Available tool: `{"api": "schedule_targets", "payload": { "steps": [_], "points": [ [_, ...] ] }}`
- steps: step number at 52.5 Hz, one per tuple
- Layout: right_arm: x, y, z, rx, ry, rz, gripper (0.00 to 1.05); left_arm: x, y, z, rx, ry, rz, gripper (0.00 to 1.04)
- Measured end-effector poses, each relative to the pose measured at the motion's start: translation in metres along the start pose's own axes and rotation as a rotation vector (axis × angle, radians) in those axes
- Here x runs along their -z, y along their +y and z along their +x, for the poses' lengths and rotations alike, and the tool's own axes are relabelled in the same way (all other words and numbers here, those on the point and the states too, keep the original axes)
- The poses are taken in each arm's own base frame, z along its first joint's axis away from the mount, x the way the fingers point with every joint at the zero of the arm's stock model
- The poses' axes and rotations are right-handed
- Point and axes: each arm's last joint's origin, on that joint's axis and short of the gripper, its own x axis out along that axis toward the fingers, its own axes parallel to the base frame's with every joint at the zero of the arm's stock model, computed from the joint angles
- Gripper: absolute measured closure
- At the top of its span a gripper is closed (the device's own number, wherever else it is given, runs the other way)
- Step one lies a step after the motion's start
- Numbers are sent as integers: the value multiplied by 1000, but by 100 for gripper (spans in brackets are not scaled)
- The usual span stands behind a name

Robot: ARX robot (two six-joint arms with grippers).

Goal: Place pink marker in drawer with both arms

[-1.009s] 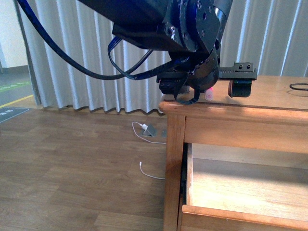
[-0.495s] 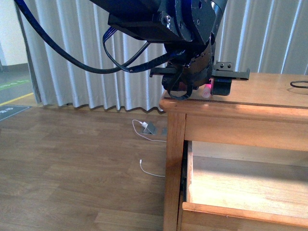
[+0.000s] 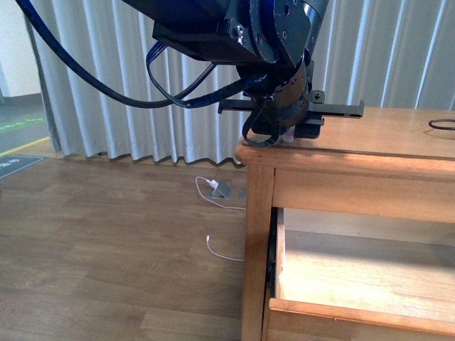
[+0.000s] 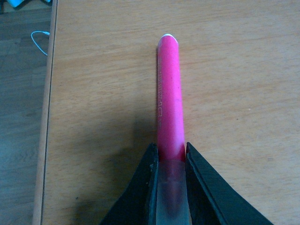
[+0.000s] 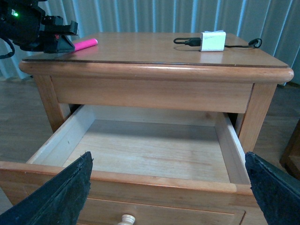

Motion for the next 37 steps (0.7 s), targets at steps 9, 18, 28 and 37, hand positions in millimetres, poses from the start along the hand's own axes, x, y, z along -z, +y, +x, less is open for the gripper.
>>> {"api": "schedule_targets", "payload": {
  "steps": [9, 18, 28, 37],
  "points": [
    [0, 0, 0, 0, 0, 0, 8, 0, 10, -16, 54, -34, 21, 91],
    [0, 0, 0, 0, 0, 0, 8, -5, 24, -49, 133, -93, 66, 91],
    [0, 0, 0, 0, 0, 0, 8, -5, 36, -92, 226, -149, 131, 91],
    [0, 0, 0, 0, 0, 0, 8, 15, 34, -121, 330, -153, 211, 91]
  ]
}}
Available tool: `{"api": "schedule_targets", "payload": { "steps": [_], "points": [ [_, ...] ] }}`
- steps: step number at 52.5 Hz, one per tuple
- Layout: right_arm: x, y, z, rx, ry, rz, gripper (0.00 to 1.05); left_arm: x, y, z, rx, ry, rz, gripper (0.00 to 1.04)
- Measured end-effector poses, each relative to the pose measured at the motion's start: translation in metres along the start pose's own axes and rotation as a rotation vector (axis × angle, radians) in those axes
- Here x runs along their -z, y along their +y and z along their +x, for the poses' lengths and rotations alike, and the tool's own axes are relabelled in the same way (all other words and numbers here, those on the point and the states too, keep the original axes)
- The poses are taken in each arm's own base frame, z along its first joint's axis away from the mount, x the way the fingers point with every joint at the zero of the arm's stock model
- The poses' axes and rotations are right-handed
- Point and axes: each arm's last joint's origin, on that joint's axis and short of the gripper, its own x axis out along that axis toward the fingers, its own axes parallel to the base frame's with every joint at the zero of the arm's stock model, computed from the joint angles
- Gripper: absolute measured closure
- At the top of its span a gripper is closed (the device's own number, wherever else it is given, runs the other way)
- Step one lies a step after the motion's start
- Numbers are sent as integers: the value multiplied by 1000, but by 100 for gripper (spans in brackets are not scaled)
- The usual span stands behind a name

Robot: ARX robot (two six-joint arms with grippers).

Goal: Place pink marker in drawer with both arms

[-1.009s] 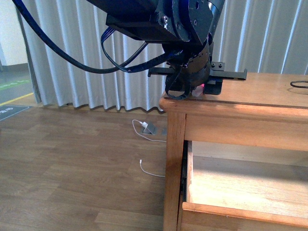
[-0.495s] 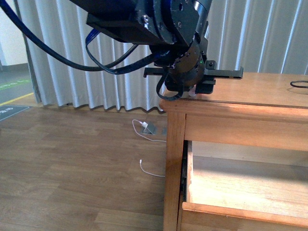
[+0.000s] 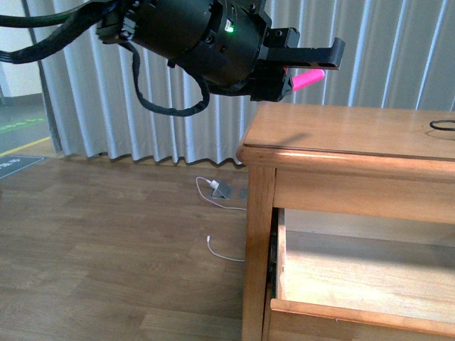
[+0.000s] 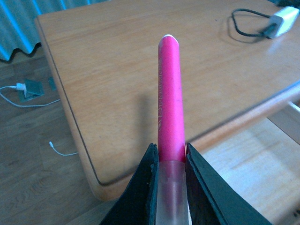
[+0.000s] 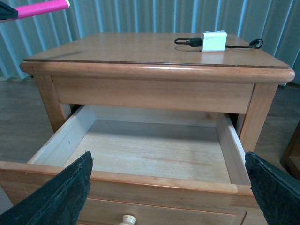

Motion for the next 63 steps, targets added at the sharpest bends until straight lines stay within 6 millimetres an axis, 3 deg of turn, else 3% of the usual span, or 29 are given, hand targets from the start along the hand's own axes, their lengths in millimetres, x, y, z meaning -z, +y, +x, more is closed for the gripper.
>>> {"api": "schedule_targets", "payload": {
  "steps": [7, 14, 22, 32, 51, 63],
  "points": [
    [0, 0, 0, 0, 0, 0, 8, 14, -17, -10, 61, 25, 49, 91],
    [0, 0, 0, 0, 0, 0, 8, 31, -30, -6, 84, 71, 79, 91],
    [0, 0, 0, 0, 0, 0, 8, 53, -42, 14, 91, 121, 84, 91],
    [0, 0, 0, 0, 0, 0, 8, 90, -58, 56, 99, 229, 66, 91],
    [0, 0, 0, 0, 0, 0, 8, 100, -78, 95, 107, 281, 54, 91],
    [0, 0, 0, 0, 0, 0, 8, 109, -84, 109, 90, 331, 54, 91]
  ]
}}
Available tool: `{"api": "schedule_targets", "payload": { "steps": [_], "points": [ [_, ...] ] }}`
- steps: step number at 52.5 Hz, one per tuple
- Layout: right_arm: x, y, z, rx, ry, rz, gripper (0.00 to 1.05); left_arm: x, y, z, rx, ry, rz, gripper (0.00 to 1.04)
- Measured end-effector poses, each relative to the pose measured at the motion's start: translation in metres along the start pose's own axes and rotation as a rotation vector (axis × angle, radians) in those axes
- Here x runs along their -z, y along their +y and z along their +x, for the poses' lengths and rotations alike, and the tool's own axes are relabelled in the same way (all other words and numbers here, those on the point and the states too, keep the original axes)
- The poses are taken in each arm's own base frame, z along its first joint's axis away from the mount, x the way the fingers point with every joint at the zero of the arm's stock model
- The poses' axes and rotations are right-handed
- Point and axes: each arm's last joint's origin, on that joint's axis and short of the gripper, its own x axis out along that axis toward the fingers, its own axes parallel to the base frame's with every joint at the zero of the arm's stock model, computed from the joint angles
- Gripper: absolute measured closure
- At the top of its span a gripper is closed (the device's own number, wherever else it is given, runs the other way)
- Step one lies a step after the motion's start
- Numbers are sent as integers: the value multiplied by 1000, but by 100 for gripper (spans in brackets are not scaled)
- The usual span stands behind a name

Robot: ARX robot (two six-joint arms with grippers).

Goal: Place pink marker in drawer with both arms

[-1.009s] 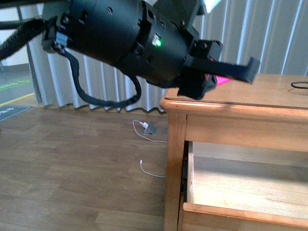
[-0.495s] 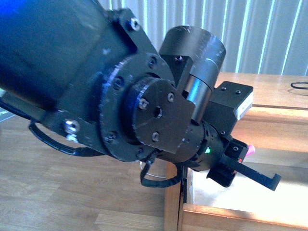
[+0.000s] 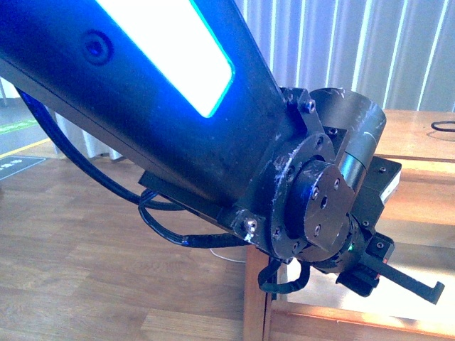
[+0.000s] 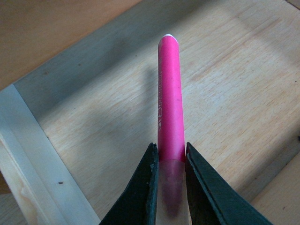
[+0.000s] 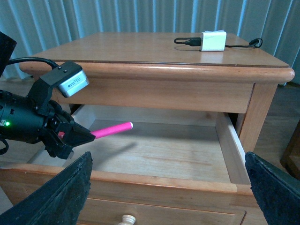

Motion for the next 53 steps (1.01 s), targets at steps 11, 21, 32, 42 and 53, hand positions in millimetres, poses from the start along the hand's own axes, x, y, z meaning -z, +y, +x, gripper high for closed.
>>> {"api": "schedule_targets", "payload": {
  "steps": [11, 21, 32, 42, 53],
  "points": [
    [0, 0, 0, 0, 0, 0, 8, 2, -1, 2, -15, 12, -6, 61],
    [0, 0, 0, 0, 0, 0, 8, 2, -1, -6, -29, -3, -16, 35],
    [0, 0, 0, 0, 0, 0, 8, -5, 11, -38, -109, -66, -31, 6],
    [0, 0, 0, 0, 0, 0, 8, -14, 27, -86, -194, -163, -54, 6],
    [0, 0, 0, 0, 0, 0, 8, -5, 44, -150, -314, -258, -119, 6]
  ]
}}
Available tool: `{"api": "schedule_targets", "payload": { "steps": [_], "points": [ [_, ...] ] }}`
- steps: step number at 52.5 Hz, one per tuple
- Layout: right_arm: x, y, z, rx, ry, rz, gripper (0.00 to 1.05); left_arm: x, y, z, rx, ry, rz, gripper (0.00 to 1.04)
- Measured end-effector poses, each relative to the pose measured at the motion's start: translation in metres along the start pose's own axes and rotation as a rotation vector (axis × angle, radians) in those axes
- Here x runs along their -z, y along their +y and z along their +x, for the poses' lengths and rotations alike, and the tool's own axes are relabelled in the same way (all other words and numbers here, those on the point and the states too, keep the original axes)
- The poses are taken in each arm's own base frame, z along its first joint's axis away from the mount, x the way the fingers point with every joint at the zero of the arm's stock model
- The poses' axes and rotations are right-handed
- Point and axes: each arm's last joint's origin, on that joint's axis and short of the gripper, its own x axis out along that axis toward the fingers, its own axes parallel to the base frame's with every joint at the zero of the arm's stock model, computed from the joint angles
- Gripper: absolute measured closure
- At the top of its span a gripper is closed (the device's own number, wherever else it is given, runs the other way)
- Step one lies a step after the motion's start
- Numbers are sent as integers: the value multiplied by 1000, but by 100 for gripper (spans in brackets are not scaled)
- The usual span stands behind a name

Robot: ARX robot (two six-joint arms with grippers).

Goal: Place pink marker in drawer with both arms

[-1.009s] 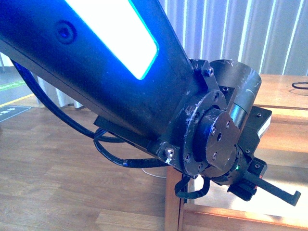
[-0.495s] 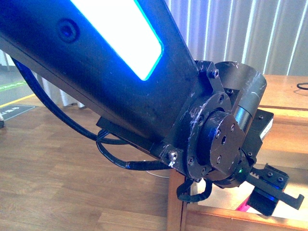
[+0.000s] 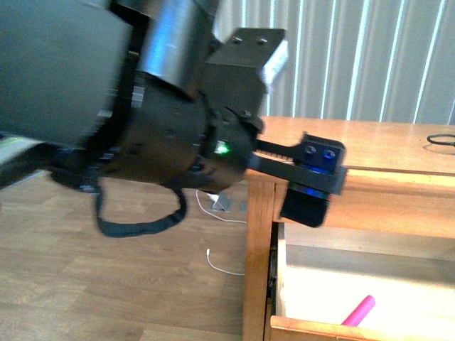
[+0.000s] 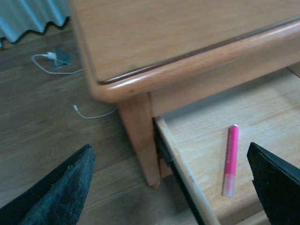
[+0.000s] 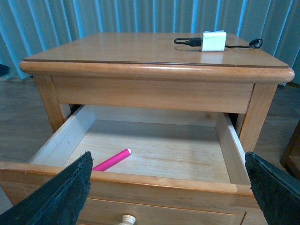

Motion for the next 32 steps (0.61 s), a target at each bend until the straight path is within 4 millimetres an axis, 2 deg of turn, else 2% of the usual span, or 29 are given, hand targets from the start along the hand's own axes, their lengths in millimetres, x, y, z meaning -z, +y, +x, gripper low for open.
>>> {"api": "schedule_targets", "payload": {
  "steps": [9, 16, 23, 32],
  "points": [
    [0, 0, 0, 0, 0, 0, 8, 5, 29, -64, -151, -98, -73, 6],
    [0, 0, 0, 0, 0, 0, 8, 24, 45, -118, -260, -152, -93, 6],
    [0, 0, 0, 0, 0, 0, 8, 51, 51, -154, -329, -138, -131, 6],
    [0, 0, 0, 0, 0, 0, 8, 92, 57, -188, -431, -97, -249, 6]
  ]
}}
